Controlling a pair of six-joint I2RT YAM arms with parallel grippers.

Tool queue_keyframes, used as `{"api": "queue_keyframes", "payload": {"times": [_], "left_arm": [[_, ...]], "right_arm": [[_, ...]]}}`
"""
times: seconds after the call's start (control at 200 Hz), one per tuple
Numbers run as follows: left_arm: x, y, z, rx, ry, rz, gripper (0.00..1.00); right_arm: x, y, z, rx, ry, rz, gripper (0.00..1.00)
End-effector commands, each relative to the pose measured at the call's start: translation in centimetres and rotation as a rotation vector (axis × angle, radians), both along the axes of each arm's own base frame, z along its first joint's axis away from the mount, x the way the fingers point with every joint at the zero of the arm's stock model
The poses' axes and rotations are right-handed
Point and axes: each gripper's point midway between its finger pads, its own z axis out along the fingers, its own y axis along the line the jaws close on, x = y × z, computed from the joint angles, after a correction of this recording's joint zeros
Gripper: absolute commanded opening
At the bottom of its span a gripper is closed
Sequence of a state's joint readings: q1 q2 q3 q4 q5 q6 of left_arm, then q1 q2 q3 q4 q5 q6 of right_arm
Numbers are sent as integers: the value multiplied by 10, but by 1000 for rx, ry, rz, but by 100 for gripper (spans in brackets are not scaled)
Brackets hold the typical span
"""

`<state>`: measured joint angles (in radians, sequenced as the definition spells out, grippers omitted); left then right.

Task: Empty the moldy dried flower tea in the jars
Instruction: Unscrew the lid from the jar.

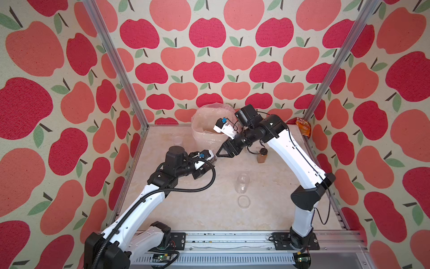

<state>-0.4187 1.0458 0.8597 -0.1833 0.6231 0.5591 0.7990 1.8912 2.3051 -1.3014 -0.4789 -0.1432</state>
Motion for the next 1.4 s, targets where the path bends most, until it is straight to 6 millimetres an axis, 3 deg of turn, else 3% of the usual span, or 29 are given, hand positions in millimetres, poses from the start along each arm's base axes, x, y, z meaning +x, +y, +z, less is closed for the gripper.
{"api": "queue_keyframes", "payload": {"times": [0.0, 0.165, 0.475, 1.011, 1.206, 1.396], "left_arm": [[-31, -12, 14, -92, 137, -171, 1], [-57, -16, 22, -130, 258, -291, 0], [-58, -20, 8, -117, 369, -326, 0], [-36, -16, 14, -109, 195, -233, 0], [-31, -16, 12, -123, 174, -209, 0], [-33, -13, 26, -156, 94, -193, 0]], "right_arm": [[-1, -13, -1, -53, -219, 198, 52], [1, -17, 3, -70, -358, 314, 51], [-5, -16, 13, -30, -449, 420, 54], [-11, -4, 14, 32, -368, 423, 55], [-13, -3, 29, 123, -324, 407, 55], [-9, -7, 48, 229, -248, 366, 55]]}}
